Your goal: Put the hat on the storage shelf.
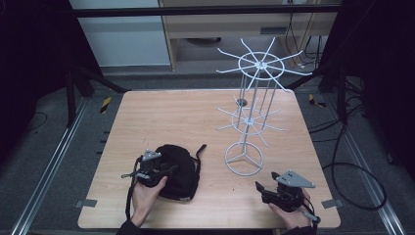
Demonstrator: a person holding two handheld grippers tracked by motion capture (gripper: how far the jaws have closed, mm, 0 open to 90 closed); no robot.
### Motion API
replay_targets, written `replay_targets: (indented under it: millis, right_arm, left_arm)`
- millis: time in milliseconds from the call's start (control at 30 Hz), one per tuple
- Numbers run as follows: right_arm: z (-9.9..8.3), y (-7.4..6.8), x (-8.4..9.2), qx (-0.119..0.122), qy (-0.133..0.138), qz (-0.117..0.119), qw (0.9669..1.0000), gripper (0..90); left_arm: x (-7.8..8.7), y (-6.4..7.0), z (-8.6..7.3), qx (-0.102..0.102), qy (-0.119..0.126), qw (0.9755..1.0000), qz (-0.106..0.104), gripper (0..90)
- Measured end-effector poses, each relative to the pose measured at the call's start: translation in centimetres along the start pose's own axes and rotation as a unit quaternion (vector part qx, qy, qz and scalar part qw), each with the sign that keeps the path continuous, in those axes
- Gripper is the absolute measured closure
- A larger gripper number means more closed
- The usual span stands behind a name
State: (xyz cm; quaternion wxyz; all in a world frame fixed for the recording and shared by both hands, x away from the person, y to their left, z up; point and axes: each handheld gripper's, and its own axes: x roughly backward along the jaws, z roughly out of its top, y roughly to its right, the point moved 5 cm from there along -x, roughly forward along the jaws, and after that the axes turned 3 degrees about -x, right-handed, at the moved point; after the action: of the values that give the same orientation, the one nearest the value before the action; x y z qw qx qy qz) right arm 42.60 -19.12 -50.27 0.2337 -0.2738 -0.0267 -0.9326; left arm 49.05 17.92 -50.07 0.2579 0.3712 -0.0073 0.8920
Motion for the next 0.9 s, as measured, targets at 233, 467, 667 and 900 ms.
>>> replay_targets:
  millis: [233, 467, 667, 900]
  right_arm:
    - [-0.3, 0.2, -0.2, 0.002, -0.008, 0.001, 1.0, 30.8]
    - [-0.4, 0.3, -0.3, 0.004, -0.01, 0.0, 0.9999, 30.8]
    - [-0.5, 0.6, -0.2, -0.006, -0.009, -0.001, 0.9999, 30.8]
    - [-0.6, 0.8, -0.3, -0.003, -0.008, -0.002, 1.0, 30.8]
  left_arm:
    - [0.8, -0.6, 0.1, -0.001, 0.01, 0.9999, 0.004, 76.0]
    - [2.7, -0.9, 0.9, -0.014, 0.044, 0.9989, -0.002, 77.9]
    - [4.9, -0.7, 1.7, -0.038, 0.09, 0.9951, -0.014, 78.3]
    - [7.2, -0.2, 2.7, -0.057, 0.139, 0.9881, -0.034, 78.3]
